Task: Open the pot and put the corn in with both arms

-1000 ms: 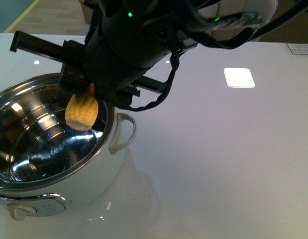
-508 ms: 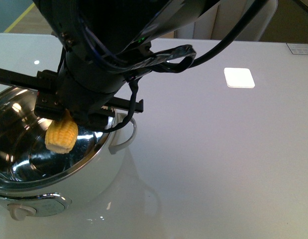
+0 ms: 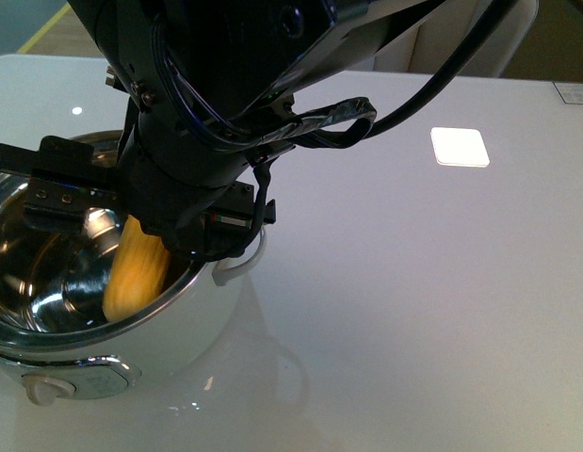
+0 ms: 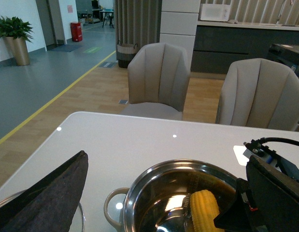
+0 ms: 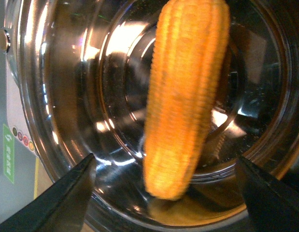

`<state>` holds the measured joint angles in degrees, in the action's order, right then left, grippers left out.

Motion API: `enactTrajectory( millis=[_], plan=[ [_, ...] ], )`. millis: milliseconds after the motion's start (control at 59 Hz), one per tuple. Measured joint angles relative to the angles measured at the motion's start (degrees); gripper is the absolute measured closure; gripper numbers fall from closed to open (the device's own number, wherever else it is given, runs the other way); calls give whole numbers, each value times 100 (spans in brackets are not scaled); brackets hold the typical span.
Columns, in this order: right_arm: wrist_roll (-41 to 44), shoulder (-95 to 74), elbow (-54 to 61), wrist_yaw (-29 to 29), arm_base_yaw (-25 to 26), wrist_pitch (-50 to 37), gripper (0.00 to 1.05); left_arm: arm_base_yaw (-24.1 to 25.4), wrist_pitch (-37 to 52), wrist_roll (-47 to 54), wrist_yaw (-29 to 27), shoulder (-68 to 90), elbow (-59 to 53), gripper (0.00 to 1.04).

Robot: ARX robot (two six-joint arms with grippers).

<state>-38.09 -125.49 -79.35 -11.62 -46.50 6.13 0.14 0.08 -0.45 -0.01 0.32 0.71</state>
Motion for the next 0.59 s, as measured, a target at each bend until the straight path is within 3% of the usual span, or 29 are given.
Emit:
enactTrajectory(
  millis=[102, 373, 593],
  plan=[
    [-87, 195, 210, -17, 66, -164, 7, 0, 0, 0, 0, 0, 0, 7],
    [-315, 1272, 1292, 0, 592, -881, 9, 0, 0, 0, 0, 0, 0, 7],
    [144, 3141, 3045, 280, 1528, -994, 9, 0, 0, -2, 0, 0, 0, 7]
  ],
)
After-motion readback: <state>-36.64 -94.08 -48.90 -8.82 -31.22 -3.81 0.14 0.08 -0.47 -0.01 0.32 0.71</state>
